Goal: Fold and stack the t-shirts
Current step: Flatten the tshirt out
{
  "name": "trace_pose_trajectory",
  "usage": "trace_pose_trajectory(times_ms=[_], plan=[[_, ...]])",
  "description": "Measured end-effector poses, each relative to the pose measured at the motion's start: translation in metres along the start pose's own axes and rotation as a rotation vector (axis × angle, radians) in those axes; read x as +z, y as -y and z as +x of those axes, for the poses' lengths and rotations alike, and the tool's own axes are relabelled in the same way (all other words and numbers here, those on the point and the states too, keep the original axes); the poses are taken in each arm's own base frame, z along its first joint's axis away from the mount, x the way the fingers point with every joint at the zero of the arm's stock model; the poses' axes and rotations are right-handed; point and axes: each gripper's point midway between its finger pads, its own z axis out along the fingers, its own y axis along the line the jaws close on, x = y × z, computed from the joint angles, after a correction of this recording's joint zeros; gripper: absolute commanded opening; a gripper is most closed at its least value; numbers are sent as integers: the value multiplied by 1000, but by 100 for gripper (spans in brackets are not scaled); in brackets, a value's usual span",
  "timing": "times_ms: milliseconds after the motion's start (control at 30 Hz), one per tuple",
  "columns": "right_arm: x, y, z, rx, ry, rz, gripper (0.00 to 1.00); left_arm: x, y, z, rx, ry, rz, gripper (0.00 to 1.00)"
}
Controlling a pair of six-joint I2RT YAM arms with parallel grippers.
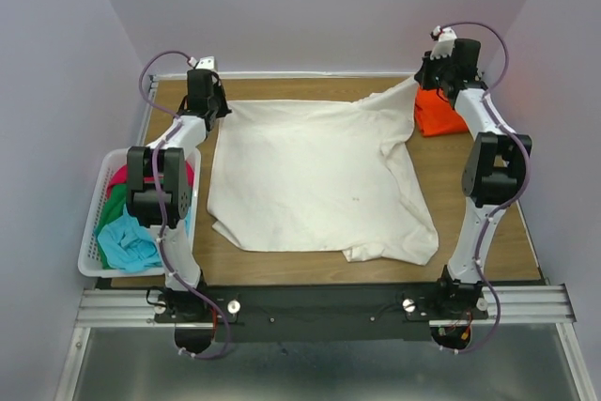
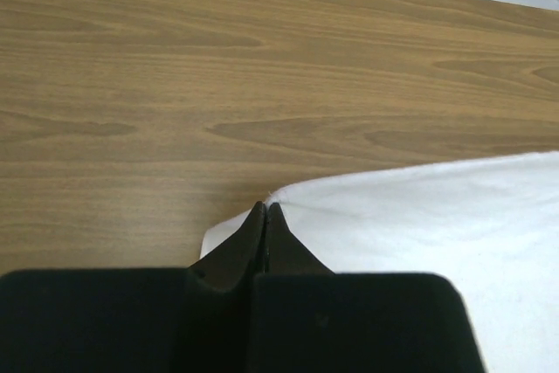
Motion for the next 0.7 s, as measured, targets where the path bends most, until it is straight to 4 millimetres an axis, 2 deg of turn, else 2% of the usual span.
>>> trace_pose_trajectory(times_ms=[133, 233, 300, 333, 400, 433, 467, 500, 533, 567, 600, 633, 700], plan=[[-21, -4, -32, -22, 54, 4, 1, -2, 7, 1, 11, -7, 37, 0], [-57, -13, -72, -63, 115, 6, 1, -19, 14, -4, 14, -6, 75, 0], [-93, -21, -109, -103, 179, 13, 1, -50, 24, -28, 18, 50, 116, 0], [-116, -26, -131, -133, 220, 21, 1, -69, 32, -48, 22, 99, 144, 0], [-169, -38, -179, -199, 318, 41, 1, -120, 48, -98, 33, 237, 203, 0], [-197, -44, -202, -234, 371, 58, 1, -161, 60, -132, 44, 344, 246, 0], [-221, -49, -219, -262, 414, 75, 1, -187, 66, -150, 51, 409, 273, 0], [-257, -57, -244, -303, 483, 97, 1, -233, 77, -177, 66, 518, 316, 0], [-302, -67, -270, -345, 561, 133, 1, -289, 88, -206, 84, 647, 366, 0], [-340, -76, -288, -379, 627, 164, 1, -333, 96, -224, 101, 749, 406, 0], [-389, -87, -308, -418, 709, 206, 1, -382, 104, -239, 117, 855, 446, 0], [-402, -90, -312, -428, 730, 220, 1, -418, 108, -246, 128, 928, 475, 0], [-494, -112, -338, -485, 893, 301, 1, -481, 113, -253, 149, 1054, 523, 0]])
